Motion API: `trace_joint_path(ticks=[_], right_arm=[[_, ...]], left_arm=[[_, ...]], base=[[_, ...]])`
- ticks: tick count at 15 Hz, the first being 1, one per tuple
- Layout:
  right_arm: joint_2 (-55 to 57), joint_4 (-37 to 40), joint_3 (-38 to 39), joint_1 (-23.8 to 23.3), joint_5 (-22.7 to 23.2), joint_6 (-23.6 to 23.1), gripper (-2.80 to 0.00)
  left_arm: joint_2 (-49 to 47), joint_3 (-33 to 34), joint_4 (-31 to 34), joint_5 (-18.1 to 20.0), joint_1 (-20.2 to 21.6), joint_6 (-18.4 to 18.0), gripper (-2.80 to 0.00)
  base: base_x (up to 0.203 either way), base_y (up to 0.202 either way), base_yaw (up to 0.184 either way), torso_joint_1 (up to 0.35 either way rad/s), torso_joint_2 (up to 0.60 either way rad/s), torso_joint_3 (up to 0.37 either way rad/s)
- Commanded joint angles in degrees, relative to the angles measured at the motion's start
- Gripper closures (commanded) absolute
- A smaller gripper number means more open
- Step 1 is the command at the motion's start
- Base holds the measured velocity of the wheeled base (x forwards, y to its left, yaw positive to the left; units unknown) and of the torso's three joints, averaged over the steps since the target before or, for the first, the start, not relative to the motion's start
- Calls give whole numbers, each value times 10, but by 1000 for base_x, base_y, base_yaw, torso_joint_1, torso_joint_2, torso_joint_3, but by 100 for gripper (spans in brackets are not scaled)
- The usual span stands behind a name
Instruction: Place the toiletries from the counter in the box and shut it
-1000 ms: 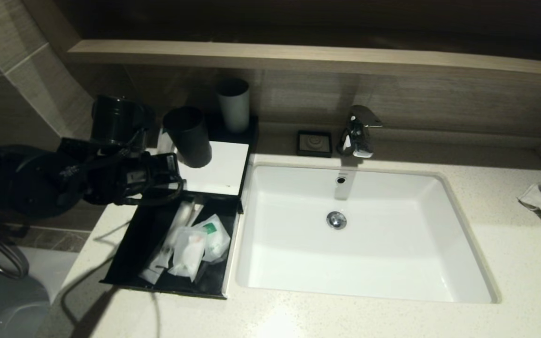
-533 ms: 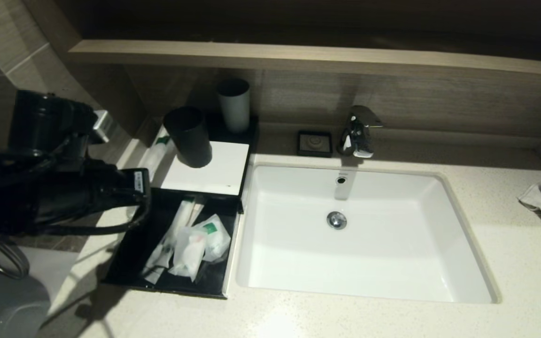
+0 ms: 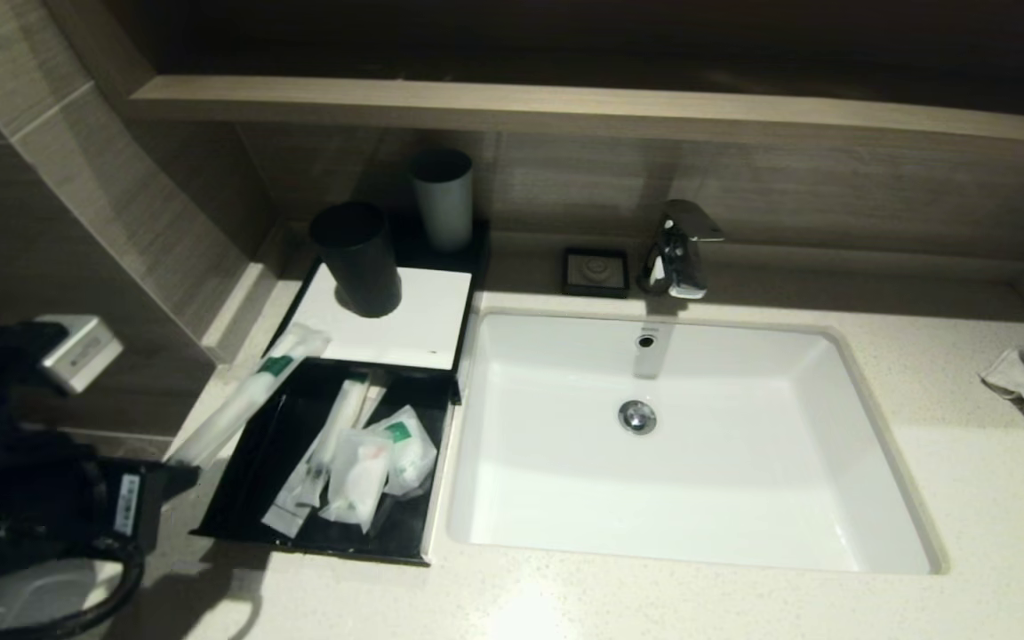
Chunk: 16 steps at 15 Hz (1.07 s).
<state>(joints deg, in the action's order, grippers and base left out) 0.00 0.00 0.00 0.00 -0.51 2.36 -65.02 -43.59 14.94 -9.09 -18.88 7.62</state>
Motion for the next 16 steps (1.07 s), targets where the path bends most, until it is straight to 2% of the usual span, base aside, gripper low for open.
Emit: trace_joint_path(ticks=[1,4,10,16], right_arm=[[1,0,0,0,0,0,0],[1,0,0,0,0,0,0],[1,0,0,0,1,0,0],[0,0,0,0,0,0,0]], left_arm=[[50,22,27,1,-1,0,0],[71,40,54,2,-1,1,0],[35,72,42,24,-1,8,0],[-45,70,-38,23,-1,38,0]], base=[[0,0,0,0,0,0],[0,0,0,0,0,0],[0,0,0,0,0,0],[0,0,0,0,0,0]])
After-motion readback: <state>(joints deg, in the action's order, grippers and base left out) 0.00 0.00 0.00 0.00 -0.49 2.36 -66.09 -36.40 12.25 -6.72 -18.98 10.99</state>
